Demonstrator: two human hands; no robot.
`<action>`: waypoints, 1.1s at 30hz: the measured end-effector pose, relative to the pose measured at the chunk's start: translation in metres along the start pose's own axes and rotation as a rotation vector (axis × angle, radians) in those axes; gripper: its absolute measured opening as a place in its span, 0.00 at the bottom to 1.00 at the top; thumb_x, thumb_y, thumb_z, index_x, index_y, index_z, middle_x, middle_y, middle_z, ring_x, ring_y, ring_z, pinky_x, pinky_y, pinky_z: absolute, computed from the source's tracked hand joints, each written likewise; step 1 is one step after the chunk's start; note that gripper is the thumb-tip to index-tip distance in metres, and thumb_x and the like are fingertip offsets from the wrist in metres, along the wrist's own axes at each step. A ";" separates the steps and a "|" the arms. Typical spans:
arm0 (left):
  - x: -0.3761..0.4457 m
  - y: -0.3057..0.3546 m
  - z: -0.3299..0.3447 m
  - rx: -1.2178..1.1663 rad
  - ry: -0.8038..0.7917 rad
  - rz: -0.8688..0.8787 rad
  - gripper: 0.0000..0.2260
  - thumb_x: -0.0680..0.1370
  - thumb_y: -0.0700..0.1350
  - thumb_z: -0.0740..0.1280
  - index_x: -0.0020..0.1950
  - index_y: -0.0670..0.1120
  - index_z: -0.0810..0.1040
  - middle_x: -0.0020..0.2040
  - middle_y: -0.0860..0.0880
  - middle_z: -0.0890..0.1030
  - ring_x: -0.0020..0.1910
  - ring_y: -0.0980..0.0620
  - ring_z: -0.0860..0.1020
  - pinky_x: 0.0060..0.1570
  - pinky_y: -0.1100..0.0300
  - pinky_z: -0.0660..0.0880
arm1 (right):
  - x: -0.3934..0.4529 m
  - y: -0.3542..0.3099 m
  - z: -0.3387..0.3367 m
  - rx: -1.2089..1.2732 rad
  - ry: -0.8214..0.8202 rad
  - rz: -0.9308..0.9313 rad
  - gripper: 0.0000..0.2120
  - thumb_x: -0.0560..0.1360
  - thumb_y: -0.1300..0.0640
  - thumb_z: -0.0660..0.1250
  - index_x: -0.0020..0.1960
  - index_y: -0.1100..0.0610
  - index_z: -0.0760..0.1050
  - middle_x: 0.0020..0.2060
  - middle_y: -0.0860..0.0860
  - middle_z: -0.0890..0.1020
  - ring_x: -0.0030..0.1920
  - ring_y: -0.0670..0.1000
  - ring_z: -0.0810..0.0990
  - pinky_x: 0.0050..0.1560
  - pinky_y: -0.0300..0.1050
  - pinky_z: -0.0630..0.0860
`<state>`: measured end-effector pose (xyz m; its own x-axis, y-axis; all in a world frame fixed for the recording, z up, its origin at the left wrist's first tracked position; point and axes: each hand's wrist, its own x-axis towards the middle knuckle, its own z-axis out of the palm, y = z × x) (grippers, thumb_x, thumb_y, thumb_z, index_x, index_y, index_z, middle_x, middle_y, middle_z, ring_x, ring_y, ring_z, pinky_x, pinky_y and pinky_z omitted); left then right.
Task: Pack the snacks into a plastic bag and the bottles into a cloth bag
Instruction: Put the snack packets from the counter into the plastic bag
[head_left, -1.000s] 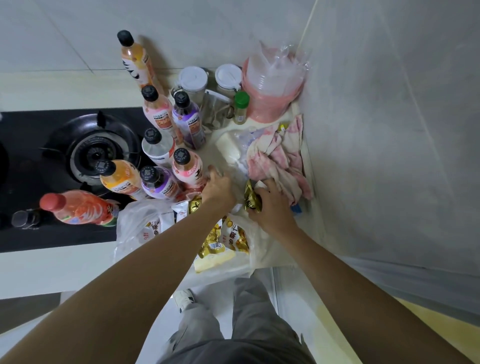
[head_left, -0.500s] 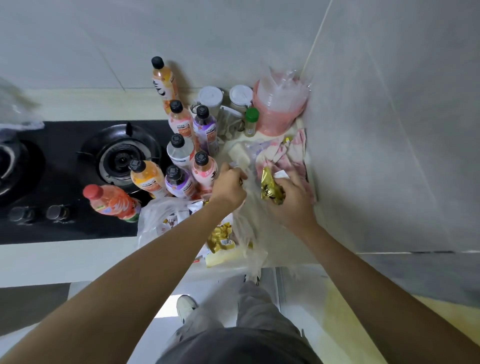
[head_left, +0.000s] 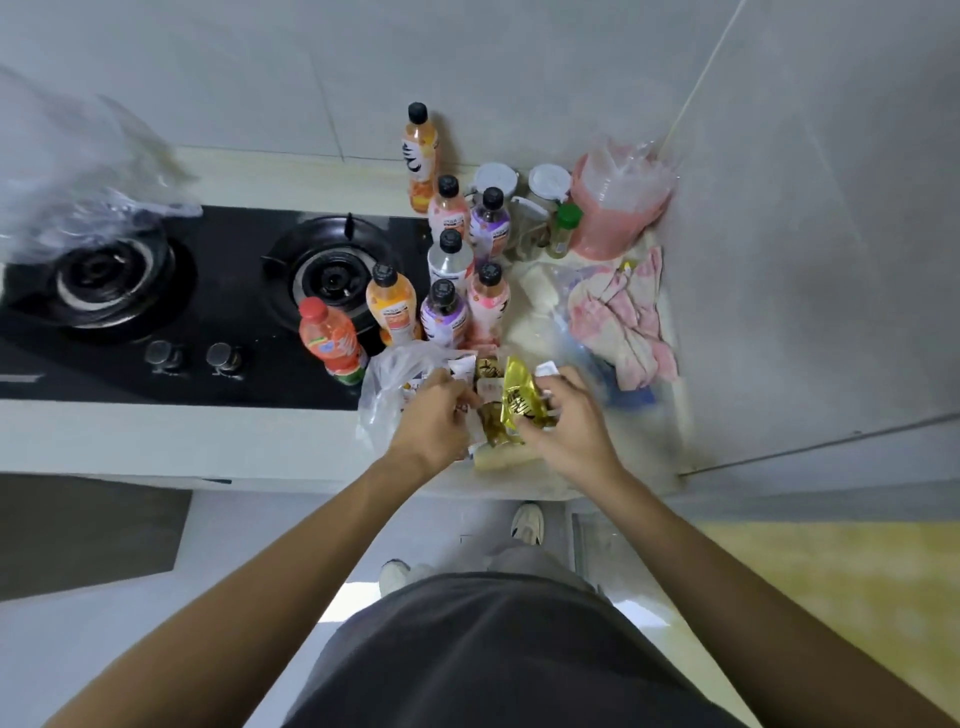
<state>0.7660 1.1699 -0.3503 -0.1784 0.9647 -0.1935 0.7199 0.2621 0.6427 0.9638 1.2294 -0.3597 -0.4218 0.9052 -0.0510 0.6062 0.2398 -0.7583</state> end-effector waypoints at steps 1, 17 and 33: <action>-0.006 -0.009 -0.001 0.014 0.007 -0.015 0.16 0.74 0.29 0.61 0.53 0.43 0.84 0.55 0.44 0.75 0.52 0.43 0.78 0.52 0.50 0.78 | -0.002 -0.002 0.010 -0.020 -0.042 0.004 0.16 0.67 0.52 0.74 0.54 0.53 0.80 0.51 0.47 0.72 0.46 0.49 0.80 0.50 0.54 0.80; 0.018 -0.051 0.002 0.316 0.083 0.036 0.09 0.76 0.32 0.67 0.55 0.38 0.80 0.53 0.41 0.74 0.53 0.40 0.75 0.45 0.46 0.77 | 0.050 -0.025 0.068 -0.462 -0.175 -0.175 0.29 0.78 0.58 0.71 0.74 0.53 0.62 0.59 0.58 0.81 0.57 0.60 0.81 0.49 0.53 0.79; -0.026 -0.070 -0.028 0.379 0.306 -0.104 0.23 0.74 0.51 0.74 0.62 0.40 0.72 0.56 0.41 0.72 0.53 0.40 0.71 0.48 0.49 0.76 | 0.019 -0.010 0.025 -0.700 0.056 0.048 0.24 0.74 0.51 0.74 0.66 0.59 0.73 0.60 0.58 0.75 0.63 0.61 0.75 0.62 0.55 0.74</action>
<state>0.7019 1.1269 -0.3698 -0.4095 0.9121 0.0205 0.8711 0.3843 0.3058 0.9336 1.2355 -0.3694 -0.3600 0.9326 -0.0261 0.9226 0.3518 -0.1584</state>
